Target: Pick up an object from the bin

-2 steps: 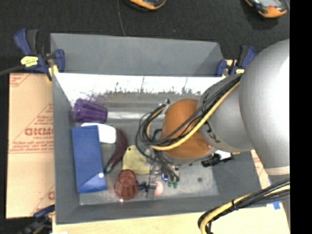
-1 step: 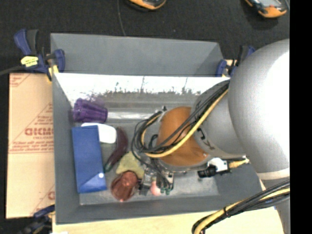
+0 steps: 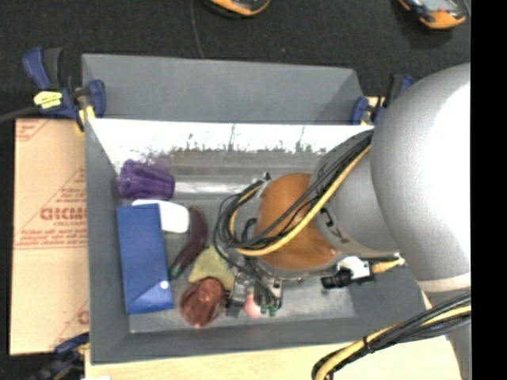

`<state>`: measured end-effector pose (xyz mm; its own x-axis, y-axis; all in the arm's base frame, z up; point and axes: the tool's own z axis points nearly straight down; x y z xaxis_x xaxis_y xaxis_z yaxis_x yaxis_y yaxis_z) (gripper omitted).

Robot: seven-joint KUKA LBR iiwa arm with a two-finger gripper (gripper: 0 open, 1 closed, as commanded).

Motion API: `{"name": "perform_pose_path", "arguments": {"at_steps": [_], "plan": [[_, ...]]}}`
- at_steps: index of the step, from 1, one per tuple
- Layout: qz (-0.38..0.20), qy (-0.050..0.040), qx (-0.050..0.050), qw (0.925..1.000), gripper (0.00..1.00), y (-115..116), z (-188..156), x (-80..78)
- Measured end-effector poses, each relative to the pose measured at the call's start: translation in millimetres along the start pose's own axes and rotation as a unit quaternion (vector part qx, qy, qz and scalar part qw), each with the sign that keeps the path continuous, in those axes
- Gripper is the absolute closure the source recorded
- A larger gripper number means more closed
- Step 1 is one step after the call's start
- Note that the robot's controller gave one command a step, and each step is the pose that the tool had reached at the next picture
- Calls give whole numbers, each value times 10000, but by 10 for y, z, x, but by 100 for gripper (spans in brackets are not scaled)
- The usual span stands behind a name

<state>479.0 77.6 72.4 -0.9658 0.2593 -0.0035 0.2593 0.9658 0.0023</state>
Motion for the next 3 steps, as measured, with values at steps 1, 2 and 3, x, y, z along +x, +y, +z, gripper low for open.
{"name": "perform_pose_path", "arguments": {"at_steps": [1, 2, 3], "plan": [[1, 0, 0, 10000, 100, 0, 0, 0], [-23, 12, 3, 10000, 100, 88, 21, 56], [-19, 8, 6, 10000, 100, 141, 26, 79]]}}
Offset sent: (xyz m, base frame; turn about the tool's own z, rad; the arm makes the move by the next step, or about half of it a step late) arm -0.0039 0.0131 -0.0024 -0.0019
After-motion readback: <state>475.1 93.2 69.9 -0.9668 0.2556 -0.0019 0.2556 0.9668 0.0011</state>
